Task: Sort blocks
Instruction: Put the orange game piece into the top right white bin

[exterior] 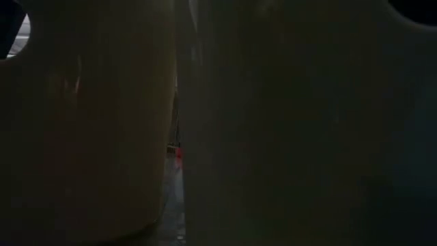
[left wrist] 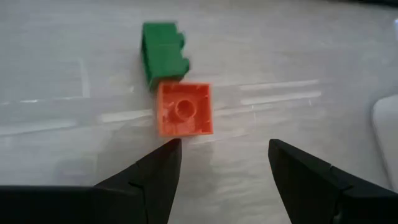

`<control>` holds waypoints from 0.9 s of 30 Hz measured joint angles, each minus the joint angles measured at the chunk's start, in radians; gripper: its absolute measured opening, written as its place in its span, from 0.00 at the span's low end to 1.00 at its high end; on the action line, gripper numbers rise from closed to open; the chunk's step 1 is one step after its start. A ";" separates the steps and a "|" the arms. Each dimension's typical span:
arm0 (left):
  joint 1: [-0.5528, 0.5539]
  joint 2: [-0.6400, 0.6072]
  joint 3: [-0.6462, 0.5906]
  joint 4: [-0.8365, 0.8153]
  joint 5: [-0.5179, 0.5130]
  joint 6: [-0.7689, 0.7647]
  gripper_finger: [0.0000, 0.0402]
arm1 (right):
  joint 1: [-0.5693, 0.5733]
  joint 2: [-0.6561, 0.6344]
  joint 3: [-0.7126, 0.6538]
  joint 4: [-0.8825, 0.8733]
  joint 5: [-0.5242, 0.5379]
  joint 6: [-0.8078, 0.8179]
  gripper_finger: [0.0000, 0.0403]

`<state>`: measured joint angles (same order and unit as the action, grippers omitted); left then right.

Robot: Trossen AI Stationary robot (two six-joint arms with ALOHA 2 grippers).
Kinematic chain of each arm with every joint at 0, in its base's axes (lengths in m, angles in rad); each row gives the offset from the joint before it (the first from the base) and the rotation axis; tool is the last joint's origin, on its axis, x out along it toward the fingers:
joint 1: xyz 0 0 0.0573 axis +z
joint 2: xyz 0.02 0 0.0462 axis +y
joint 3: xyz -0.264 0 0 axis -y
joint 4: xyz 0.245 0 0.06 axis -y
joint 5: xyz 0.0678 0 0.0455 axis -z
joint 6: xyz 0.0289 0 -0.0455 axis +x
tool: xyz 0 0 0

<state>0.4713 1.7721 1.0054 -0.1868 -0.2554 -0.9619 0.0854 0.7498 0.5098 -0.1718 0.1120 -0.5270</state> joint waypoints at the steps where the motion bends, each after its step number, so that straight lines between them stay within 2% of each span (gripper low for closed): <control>1: 0.000 0.000 0.001 0.011 -0.001 0.000 0.57 | 0.000 0.000 -0.009 0.001 0.002 -0.002 0.68; 7: 0.002 0.000 0.001 0.011 -0.037 -0.005 0.57 | 0.000 0.000 -0.058 0.004 0.045 -0.004 0.68; 15: 0.022 0.000 0.001 0.012 -0.184 -0.014 0.57 | -0.001 0.007 -0.102 0.033 0.032 -0.001 0.68; 21: 0.010 0.038 0.001 0.023 -0.183 0.005 0.57 | -0.001 -0.001 -0.122 0.099 0.027 -0.001 0.68; 27: -0.008 0.098 0.000 0.081 -0.174 0.026 0.57 | -0.001 -0.105 -0.132 0.103 0.027 -0.020 0.68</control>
<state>0.4634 1.8700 1.0058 -0.1061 -0.4289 -0.9358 0.0849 0.6451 0.3781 -0.0689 0.1386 -0.5472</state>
